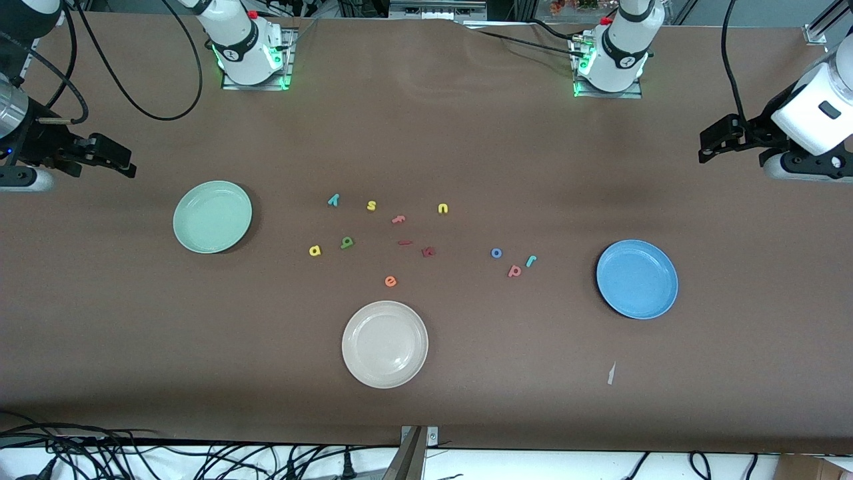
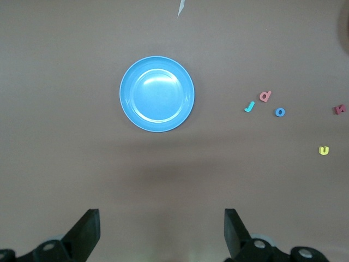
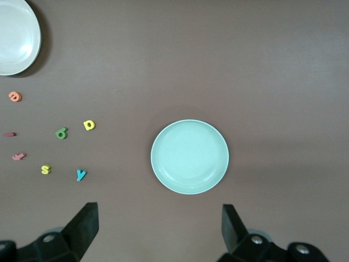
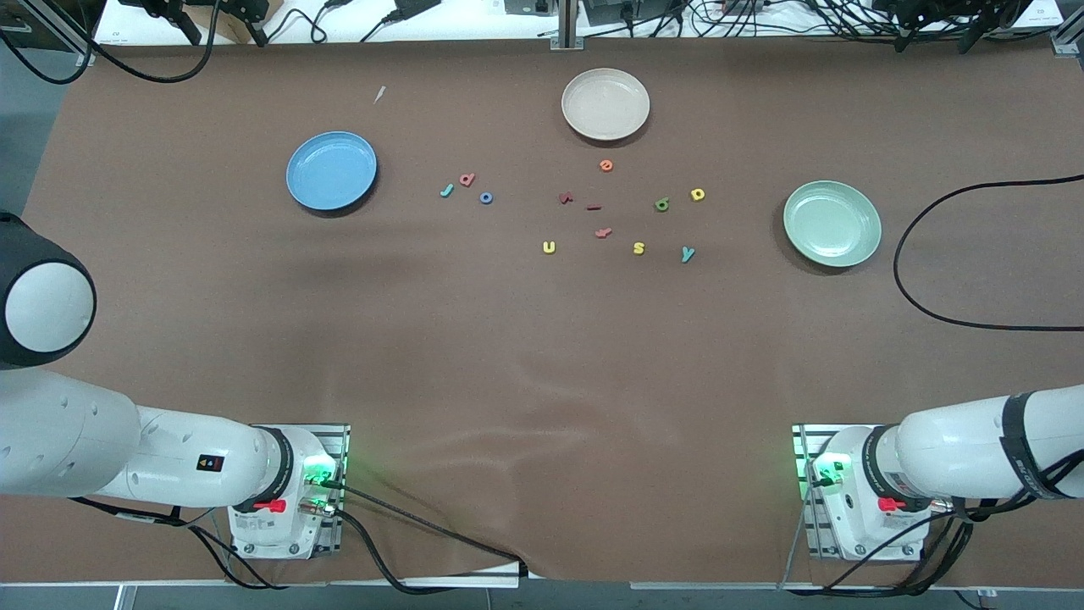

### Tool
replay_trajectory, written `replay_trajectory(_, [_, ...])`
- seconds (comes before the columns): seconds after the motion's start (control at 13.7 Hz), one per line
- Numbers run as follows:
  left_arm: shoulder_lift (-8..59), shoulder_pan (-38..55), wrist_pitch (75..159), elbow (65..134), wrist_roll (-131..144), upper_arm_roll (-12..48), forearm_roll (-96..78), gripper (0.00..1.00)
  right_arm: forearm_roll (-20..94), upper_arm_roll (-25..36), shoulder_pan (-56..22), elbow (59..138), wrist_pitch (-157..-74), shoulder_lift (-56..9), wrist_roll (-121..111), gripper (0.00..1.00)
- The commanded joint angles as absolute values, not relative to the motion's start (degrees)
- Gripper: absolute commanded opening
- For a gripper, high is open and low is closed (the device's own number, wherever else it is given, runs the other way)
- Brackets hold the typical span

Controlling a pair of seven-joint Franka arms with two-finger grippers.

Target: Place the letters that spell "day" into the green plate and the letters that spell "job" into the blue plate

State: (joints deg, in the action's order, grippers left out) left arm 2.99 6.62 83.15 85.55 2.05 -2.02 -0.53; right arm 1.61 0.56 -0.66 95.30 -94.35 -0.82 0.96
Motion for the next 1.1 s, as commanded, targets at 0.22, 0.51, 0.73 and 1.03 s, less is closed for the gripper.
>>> replay_trajectory(0.22, [3.9, 6.5, 82.4, 83.8, 2.5, -2.0, -1.5, 1.0, 0.9, 0.5, -0.7, 96.8, -95.6, 0.4, -0.1, 1.0])
replay_trajectory(0.51, [3.9, 6.5, 82.4, 83.8, 2.5, -2.0, -1.5, 1.0, 0.9, 0.3, -1.0, 96.6, -95.7, 0.4, -0.1, 1.0])
replay_trajectory(0.73, [4.0, 6.5, 82.4, 83.8, 2.4, -2.0, -1.5, 1.0, 0.9, 0.4, -1.0, 96.6, -95.6, 0.4, -0.1, 1.0])
replay_trajectory(1.03, [3.9, 6.5, 82.4, 83.8, 2.2, -2.0, -1.5, 1.0, 0.9, 0.2, -1.1, 96.6, -95.6, 0.4, -0.1, 1.0])
